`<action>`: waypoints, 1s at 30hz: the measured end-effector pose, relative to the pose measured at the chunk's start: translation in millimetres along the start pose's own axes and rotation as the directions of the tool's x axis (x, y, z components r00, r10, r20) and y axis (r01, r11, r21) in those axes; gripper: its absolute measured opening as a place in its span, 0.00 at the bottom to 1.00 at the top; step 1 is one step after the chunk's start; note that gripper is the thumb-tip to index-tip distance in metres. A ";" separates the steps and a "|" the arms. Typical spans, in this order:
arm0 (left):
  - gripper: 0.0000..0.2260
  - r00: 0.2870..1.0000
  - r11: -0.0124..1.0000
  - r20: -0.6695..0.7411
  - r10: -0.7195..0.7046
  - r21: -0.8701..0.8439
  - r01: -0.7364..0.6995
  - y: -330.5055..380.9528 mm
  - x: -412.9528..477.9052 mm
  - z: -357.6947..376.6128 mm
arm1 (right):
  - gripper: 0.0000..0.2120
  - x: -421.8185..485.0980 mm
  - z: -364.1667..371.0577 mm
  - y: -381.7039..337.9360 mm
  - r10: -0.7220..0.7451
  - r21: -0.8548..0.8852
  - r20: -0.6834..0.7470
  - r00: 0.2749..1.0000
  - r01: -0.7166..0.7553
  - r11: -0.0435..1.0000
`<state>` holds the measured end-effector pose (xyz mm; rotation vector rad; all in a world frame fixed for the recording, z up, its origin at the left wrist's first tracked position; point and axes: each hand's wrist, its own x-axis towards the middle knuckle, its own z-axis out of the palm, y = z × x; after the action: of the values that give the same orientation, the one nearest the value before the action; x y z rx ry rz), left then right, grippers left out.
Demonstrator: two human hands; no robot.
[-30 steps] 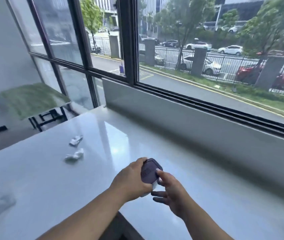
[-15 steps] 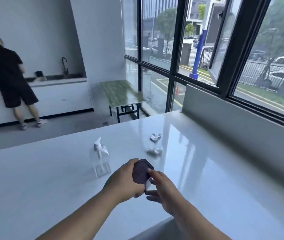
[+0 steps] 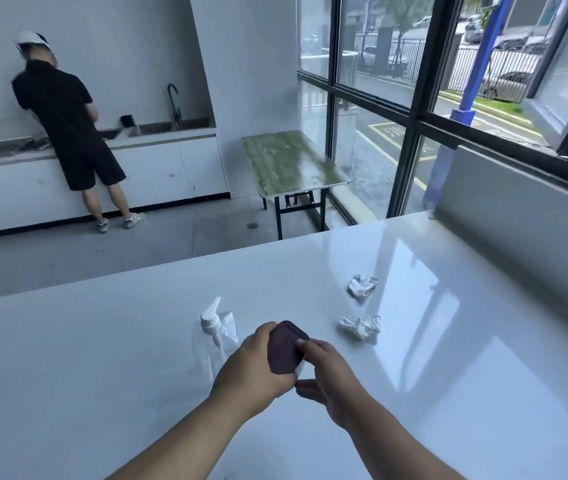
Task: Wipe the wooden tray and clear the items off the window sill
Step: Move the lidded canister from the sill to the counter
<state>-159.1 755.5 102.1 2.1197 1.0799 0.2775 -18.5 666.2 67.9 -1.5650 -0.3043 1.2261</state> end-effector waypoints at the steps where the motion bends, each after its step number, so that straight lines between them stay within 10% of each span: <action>1: 0.29 1.000 1.000 0.006 -0.017 -0.002 0.017 -3.0 16.6 11.1 | 0.16 17.1 -7.9 -0.8 0.019 0.013 -0.008 1.000 -0.019 1.000; 13: 0.41 0.974 0.970 0.102 -0.200 0.164 0.182 -60.4 103.8 110.2 | 0.16 131.6 -46.3 58.1 0.154 0.044 0.007 0.988 -0.155 0.987; 22: 0.39 0.973 0.953 0.173 -0.154 0.285 0.101 -35.5 107.6 73.4 | 0.31 110.0 -41.4 18.3 -0.059 -0.349 -0.180 0.982 -0.007 0.937; 30: 0.38 0.958 0.908 0.102 0.269 0.304 -0.287 47.0 91.0 -10.8 | 0.37 -14.6 -65.6 -64.0 -0.643 -0.913 -0.157 0.749 0.139 0.385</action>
<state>-78.7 813.2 130.6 2.5592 0.8271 0.1834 53.1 643.3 122.4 -2.4025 -1.0397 0.1236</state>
